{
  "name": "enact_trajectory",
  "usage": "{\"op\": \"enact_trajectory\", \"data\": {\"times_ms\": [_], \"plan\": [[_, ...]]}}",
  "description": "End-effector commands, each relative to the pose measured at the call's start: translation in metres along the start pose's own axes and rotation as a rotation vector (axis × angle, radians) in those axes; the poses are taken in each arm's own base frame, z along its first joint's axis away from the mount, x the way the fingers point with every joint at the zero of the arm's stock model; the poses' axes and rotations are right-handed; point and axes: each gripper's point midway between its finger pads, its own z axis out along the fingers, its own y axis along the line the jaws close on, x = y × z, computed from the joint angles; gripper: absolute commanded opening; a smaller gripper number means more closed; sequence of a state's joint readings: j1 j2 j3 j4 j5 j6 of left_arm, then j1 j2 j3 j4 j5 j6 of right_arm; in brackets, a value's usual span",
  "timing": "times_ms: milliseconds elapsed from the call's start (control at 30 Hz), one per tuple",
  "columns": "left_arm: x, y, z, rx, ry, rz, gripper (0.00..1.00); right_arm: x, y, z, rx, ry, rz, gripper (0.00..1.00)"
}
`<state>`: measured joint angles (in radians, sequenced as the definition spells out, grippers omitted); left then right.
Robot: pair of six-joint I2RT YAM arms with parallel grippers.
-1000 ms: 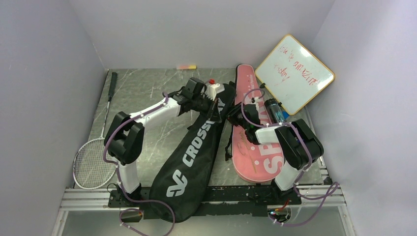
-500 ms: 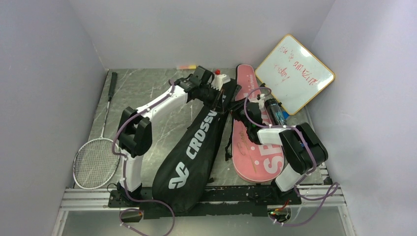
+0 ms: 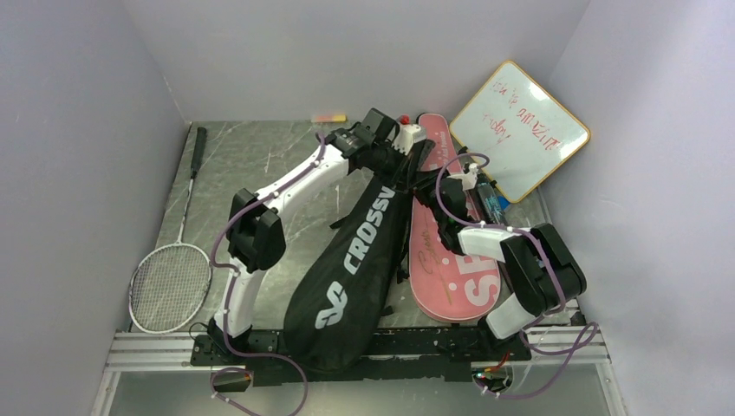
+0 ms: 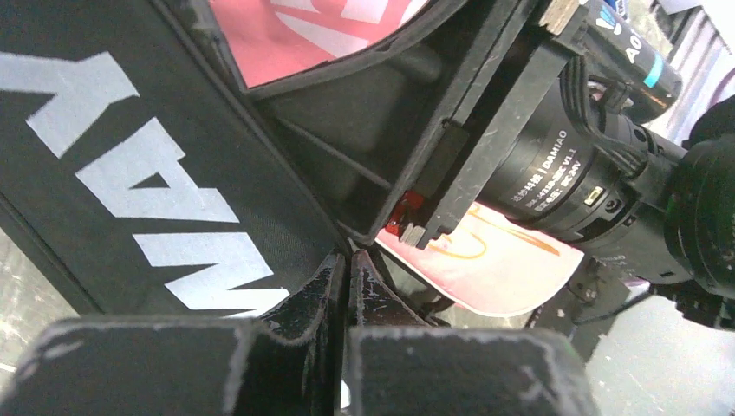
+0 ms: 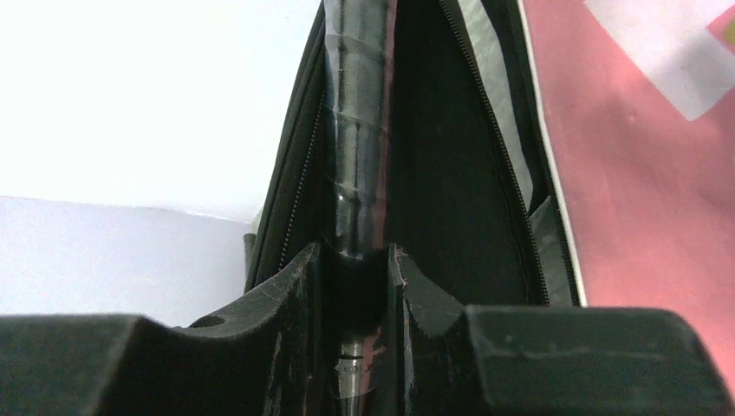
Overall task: Pack up the badminton gear
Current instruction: Place the racket in the racket bag.
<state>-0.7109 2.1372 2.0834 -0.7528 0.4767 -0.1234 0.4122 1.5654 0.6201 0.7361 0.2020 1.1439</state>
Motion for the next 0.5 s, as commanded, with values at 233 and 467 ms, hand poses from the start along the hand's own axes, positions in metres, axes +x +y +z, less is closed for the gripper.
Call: {"op": "enact_trajectory", "data": {"times_ms": [233, 467], "plan": [[-0.134, -0.057, -0.060, -0.021, -0.531, 0.344, 0.05, 0.062, -0.009, -0.016, -0.006, 0.243, 0.029, 0.08], [-0.109, -0.032, -0.051, -0.114, -0.487, 0.316, 0.05, 0.063, -0.023, -0.013, 0.058, 0.233, 0.025, 0.13]]}}
